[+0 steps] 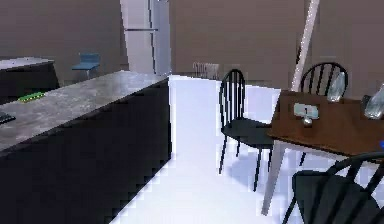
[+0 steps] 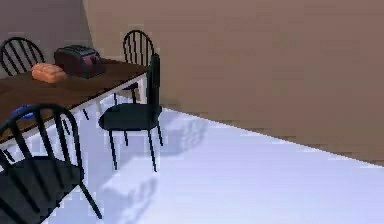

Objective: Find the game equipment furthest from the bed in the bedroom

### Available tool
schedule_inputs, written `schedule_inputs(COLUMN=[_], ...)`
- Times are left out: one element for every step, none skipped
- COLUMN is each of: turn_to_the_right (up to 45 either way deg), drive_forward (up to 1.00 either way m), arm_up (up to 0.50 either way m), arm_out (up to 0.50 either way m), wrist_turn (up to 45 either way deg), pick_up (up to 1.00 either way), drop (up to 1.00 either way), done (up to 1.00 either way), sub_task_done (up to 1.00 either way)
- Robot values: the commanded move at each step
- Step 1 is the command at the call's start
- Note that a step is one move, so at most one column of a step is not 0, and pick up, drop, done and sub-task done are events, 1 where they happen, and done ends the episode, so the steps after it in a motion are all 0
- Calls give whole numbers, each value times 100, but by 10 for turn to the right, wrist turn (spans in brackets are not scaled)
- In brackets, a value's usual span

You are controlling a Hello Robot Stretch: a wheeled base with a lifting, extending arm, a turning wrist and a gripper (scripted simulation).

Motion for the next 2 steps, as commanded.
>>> schedule_inputs(turn_to_the_right=[0,0], drive_forward=[100,30], arm_up=[0,0], arm_out=[0,0], wrist_turn=[0,0], pick_up=[0,0], drop=[0,0], done=[0,0], sub_task_done=[0,0])
